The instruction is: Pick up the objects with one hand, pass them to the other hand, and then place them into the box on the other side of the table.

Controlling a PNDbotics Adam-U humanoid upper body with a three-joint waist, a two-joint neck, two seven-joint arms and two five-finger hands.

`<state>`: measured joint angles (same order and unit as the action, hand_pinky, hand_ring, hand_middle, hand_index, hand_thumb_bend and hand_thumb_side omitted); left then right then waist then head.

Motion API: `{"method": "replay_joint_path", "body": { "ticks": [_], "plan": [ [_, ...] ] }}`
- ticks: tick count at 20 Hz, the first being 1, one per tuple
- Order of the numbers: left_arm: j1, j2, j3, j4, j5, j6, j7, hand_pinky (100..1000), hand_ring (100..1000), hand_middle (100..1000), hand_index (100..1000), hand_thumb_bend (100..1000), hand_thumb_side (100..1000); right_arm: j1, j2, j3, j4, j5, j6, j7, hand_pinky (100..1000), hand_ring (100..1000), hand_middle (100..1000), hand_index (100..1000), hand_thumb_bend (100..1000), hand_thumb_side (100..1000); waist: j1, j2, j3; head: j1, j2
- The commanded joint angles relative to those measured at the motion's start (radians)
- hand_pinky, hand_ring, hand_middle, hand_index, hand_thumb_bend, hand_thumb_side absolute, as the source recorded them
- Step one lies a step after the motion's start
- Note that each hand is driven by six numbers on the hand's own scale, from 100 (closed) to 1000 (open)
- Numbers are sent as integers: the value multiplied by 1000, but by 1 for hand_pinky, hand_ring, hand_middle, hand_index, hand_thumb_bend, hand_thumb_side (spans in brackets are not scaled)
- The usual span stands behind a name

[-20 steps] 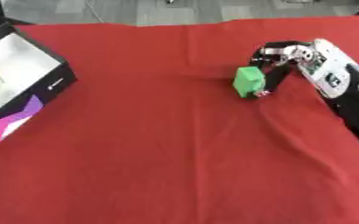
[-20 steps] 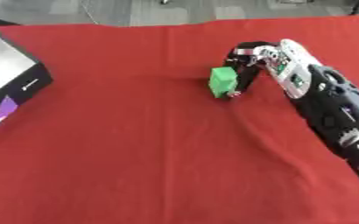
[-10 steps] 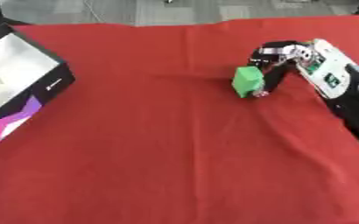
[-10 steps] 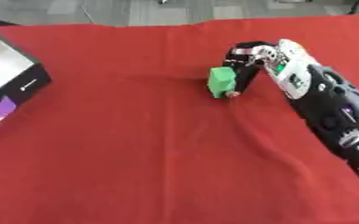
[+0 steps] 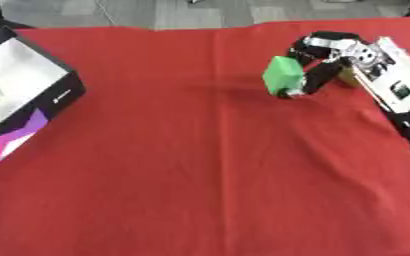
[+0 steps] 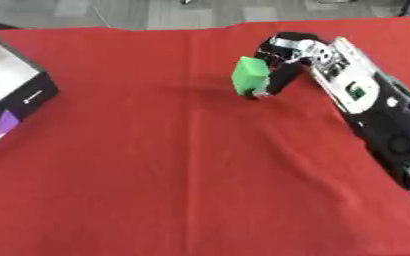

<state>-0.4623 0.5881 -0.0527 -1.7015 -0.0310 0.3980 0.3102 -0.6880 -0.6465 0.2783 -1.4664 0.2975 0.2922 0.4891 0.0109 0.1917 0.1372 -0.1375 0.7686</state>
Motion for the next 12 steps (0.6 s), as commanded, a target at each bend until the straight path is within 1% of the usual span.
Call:
{"method": "replay_joint_path", "body": {
  "ticks": [1,5,7,9,12],
  "plan": [
    [-23,41,6,-23,-29,3,-18,720,638,710,765,837,507,20,-32,-31,-128,-87,42,-71,833,687,560,578,445,148,15,-12,-1,8,1],
    [-37,51,-7,-26,-79,10,-60,723,647,717,776,901,546,74,-9,-30,-247,-163,93,-183,826,679,563,580,434,146,18,-12,-4,13,1],
    [-47,61,-12,-26,-122,20,-80,724,653,721,779,894,530,101,12,-24,-302,-197,113,-258,824,674,564,580,432,143,19,-12,-5,16,1],
    [-65,73,-20,-27,-173,44,-101,725,656,723,780,877,508,127,38,-12,-361,-218,126,-330,822,669,564,580,429,141,21,-13,-7,18,1],
    [-103,96,-38,-35,-224,76,-149,731,666,731,787,871,497,153,83,8,-432,-224,148,-435,818,665,565,582,427,134,22,-15,-9,19,1]
  ]
}}
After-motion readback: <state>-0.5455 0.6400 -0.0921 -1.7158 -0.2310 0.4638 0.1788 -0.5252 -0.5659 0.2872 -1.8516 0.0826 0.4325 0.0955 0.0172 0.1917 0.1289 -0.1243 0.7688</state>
